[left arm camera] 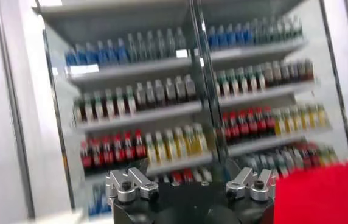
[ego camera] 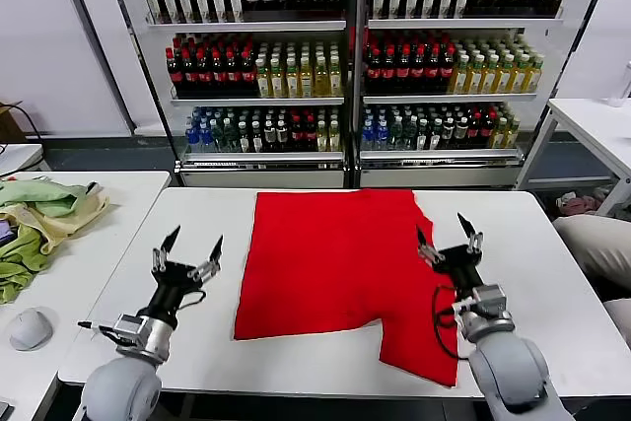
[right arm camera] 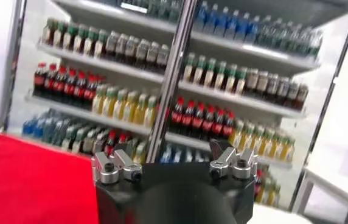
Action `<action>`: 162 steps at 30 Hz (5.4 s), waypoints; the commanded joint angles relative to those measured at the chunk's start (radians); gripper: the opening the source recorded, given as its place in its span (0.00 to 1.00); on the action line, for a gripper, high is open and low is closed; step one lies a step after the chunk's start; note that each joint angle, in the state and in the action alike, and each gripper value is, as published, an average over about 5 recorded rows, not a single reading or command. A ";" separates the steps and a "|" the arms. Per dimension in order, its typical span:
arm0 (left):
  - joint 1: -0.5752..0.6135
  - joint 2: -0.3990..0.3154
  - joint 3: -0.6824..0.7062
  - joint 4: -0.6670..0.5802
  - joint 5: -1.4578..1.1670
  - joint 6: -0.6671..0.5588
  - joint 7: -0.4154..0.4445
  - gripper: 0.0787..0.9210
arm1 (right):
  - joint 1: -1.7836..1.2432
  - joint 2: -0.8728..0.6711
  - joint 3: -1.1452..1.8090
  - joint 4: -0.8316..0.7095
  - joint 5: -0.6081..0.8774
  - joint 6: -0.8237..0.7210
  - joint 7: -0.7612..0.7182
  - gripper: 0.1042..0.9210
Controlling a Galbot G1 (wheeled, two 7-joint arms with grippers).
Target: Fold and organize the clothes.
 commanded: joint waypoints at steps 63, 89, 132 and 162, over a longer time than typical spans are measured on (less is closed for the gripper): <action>0.117 0.003 0.153 -0.082 -0.079 0.272 -0.212 0.01 | -0.340 -0.125 0.111 0.202 0.371 -0.059 -0.019 0.04; 0.253 0.193 -0.045 -0.295 -0.204 0.284 -0.215 0.01 | -0.066 -0.167 -0.003 0.210 0.374 -0.167 0.064 0.04; -0.248 0.031 0.133 0.250 -0.204 0.305 -0.060 0.01 | 0.186 -0.065 -0.173 -0.067 0.292 -0.183 0.117 0.04; -0.041 0.089 0.057 -0.004 -0.244 0.326 -0.137 0.79 | -0.023 -0.050 -0.052 0.032 0.235 -0.255 0.103 0.86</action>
